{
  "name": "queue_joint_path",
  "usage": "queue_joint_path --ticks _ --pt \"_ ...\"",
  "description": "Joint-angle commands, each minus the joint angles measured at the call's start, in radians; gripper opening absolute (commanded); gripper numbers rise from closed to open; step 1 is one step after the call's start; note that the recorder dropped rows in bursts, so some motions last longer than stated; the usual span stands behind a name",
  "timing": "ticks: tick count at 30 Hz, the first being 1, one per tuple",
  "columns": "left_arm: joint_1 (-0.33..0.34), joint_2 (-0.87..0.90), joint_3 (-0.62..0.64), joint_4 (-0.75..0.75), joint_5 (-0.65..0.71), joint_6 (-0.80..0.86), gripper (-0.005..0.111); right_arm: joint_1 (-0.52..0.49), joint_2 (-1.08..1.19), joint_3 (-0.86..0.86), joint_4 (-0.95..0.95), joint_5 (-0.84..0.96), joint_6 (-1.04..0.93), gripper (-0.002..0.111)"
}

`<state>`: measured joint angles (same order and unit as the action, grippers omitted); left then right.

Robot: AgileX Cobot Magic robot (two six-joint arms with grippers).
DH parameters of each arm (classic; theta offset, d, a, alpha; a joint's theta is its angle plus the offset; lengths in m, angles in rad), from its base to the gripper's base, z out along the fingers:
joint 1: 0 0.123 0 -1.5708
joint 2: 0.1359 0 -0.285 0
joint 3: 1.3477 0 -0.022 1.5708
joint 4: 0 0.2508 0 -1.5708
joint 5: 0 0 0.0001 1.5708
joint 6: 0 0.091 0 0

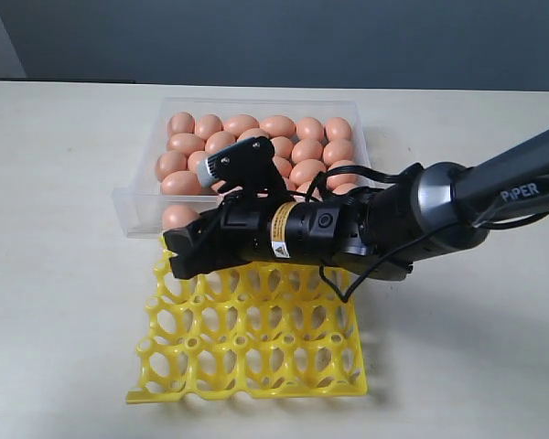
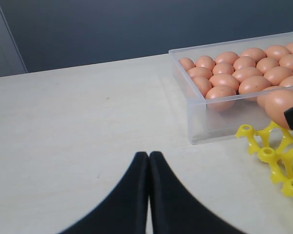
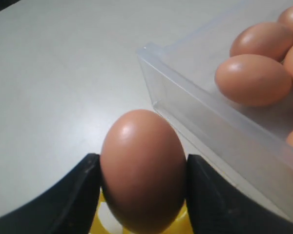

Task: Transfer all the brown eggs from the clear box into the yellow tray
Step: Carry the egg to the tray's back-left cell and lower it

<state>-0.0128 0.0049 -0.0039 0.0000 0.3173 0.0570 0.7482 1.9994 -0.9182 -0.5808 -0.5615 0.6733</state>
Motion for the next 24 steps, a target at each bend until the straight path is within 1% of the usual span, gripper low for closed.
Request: queue_joint_path --ticks 1,8,10,14,16,21,22,24 --pt "0.004 -0.005 0.004 0.000 -0.010 0.000 0.000 0.001 0.000 -0.005 0.004 0.019 -0.007 0.020" --pt "0.004 -0.005 0.004 0.000 -0.010 0.000 0.000 0.001 0.000 -0.005 -0.024 0.023 0.019 0.021" --pt "0.004 -0.005 0.004 0.000 -0.010 0.000 0.000 0.003 0.000 -0.005 -0.024 0.023 0.019 0.026" --pt "0.004 -0.005 0.004 0.000 -0.010 0.000 0.000 0.003 0.000 -0.005 -0.019 0.024 0.019 0.041" --pt "0.004 -0.005 0.004 0.000 -0.010 0.000 0.000 0.003 0.000 -0.005 -0.018 0.026 0.019 0.043" --pt "0.004 -0.005 0.004 0.000 -0.010 0.000 0.000 0.003 0.000 -0.005 -0.018 0.028 0.032 0.043" --pt "0.004 -0.005 0.004 0.000 -0.010 0.000 0.000 0.003 0.000 -0.005 -0.018 0.028 0.035 0.045" --pt "0.004 -0.005 0.004 0.000 -0.010 0.000 0.000 0.003 0.000 -0.005 -0.034 0.028 0.035 0.052"
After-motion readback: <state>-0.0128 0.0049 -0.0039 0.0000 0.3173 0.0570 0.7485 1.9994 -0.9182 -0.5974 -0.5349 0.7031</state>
